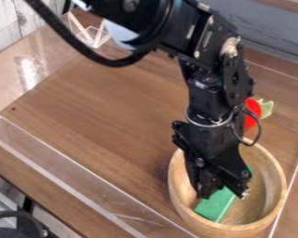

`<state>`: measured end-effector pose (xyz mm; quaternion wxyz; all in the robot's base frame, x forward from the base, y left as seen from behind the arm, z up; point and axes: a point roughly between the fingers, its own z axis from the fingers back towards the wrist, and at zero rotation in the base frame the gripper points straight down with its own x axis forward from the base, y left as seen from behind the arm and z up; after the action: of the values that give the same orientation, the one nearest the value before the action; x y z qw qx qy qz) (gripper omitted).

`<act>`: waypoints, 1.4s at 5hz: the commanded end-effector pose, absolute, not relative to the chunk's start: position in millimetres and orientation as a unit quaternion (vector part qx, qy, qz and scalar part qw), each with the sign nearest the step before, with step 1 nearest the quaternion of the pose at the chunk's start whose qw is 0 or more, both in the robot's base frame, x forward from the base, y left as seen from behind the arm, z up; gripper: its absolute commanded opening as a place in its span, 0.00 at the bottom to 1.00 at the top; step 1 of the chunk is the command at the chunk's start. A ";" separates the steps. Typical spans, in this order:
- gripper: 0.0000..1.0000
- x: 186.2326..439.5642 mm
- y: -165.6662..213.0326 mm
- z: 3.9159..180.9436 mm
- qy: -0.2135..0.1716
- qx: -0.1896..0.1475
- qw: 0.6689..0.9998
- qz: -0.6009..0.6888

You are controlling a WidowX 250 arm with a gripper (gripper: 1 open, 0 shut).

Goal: Remove the green block from the brown bowl and put it on the table

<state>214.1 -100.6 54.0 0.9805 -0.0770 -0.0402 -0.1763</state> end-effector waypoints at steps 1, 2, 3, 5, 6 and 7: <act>0.00 225.0 -101.8 71.6 -0.041 -0.064 0.979 -0.188; 0.00 225.5 -99.9 95.7 -0.020 -0.034 0.975 -0.219; 0.00 227.2 -95.0 121.3 -0.003 0.003 0.968 -0.252; 1.00 228.0 -113.6 118.3 -0.020 0.013 0.967 -0.255; 1.00 223.7 -123.6 92.6 -0.033 0.010 0.970 -0.239; 1.00 219.2 -129.2 67.6 -0.042 0.005 0.974 -0.220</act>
<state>215.5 -126.2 60.0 0.9754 0.0096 -0.0263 -0.2185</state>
